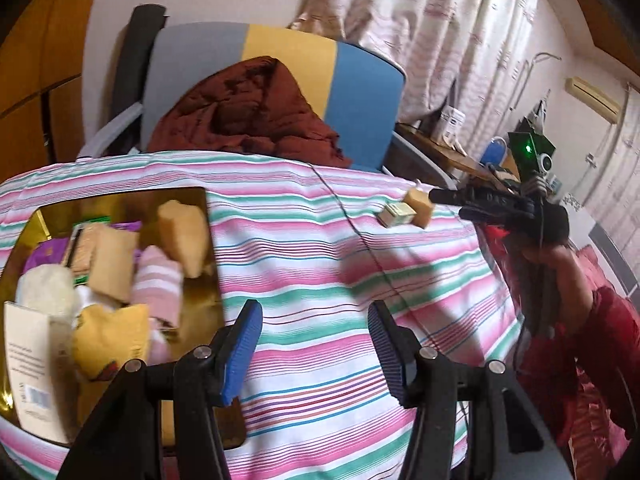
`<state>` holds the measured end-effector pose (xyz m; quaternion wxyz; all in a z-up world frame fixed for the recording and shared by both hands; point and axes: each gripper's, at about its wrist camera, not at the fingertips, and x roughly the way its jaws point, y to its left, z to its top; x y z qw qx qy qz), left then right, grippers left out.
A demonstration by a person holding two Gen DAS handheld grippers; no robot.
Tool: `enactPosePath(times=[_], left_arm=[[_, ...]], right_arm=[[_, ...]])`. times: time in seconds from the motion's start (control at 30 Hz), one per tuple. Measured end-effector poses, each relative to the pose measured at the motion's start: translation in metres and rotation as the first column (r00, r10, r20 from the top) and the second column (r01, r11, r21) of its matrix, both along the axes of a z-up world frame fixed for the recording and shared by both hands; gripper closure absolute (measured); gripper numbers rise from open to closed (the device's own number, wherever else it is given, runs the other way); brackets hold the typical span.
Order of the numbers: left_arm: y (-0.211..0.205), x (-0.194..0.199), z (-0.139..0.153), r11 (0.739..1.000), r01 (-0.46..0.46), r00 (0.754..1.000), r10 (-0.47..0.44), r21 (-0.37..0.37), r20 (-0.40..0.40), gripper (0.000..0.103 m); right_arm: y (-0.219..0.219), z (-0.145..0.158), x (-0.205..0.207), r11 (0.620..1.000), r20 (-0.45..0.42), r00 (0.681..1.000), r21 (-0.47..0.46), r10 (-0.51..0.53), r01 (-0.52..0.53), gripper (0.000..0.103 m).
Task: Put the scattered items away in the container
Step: 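Grasp the last tan sponge with the right tool while the left reaches the green box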
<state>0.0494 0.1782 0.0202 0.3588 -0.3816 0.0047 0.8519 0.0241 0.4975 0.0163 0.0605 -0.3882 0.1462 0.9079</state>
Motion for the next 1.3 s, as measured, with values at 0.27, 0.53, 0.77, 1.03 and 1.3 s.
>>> enactPosePath(times=[0.27, 0.53, 0.77, 1.03, 1.3], left_arm=[[0.041, 0.004, -0.013, 0.998, 0.06, 0.996, -0.059, -0.017, 0.065, 0.047], [0.071, 0.006, -0.027, 0.992, 0.093, 0.993, -0.085, -0.082, 0.086, 0.047], [0.102, -0.005, -0.035, 0.988, 0.122, 0.987, -0.111, -0.09, 0.117, 0.047], [0.156, -0.019, -0.04, 0.973, 0.188, 0.981, -0.179, -0.131, 0.081, 0.047], [0.201, -0.038, -0.054, 0.961, 0.207, 0.976, -0.192, -0.182, 0.099, 0.047]], right_arm=[[0.076, -0.003, -0.016, 0.991, 0.004, 0.991, 0.023, -0.131, 0.13, 0.004], [0.11, -0.026, -0.045, 0.984, -0.021, 0.983, -0.007, -0.18, 0.18, 0.004], [0.135, -0.055, -0.056, 0.971, 0.023, 0.982, -0.145, -0.188, 0.189, 0.004], [0.155, -0.088, -0.065, 0.922, 0.091, 0.982, -0.34, -0.163, 0.184, 0.034], [0.143, -0.077, -0.067, 0.944, 0.084, 0.989, -0.297, -0.124, 0.143, 0.046]])
